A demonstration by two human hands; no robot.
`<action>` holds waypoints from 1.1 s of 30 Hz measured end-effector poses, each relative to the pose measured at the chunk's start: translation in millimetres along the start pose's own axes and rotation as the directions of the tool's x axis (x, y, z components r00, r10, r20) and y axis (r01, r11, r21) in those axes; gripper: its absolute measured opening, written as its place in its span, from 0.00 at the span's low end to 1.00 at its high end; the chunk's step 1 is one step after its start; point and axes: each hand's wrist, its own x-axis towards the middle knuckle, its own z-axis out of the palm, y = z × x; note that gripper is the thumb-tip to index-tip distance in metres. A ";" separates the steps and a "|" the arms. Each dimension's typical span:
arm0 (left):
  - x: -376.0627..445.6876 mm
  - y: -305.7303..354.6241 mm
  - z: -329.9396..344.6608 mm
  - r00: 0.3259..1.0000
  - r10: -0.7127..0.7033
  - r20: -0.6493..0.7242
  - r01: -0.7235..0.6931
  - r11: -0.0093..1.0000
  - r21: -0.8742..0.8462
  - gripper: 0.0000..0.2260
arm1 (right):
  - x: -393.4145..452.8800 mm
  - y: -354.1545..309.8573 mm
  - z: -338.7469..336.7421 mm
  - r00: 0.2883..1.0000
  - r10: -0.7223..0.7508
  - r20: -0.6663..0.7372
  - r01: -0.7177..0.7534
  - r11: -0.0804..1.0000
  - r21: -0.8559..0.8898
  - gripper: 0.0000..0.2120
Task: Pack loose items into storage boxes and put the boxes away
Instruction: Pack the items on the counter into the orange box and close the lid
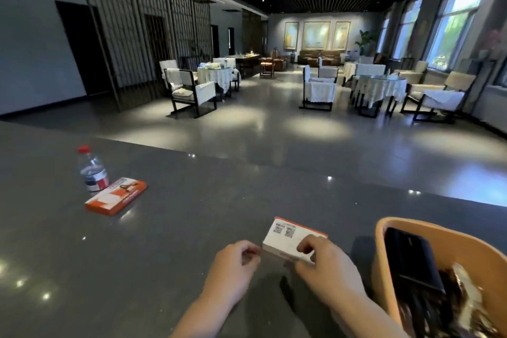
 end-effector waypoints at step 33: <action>187.5 -265.0 -270.1 0.815 -0.359 -0.455 0.525 0.791 0.316 0.29 | 147.4 -202.3 163.5 0.957 -0.067 0.281 0.079 0.996 -0.032 0.57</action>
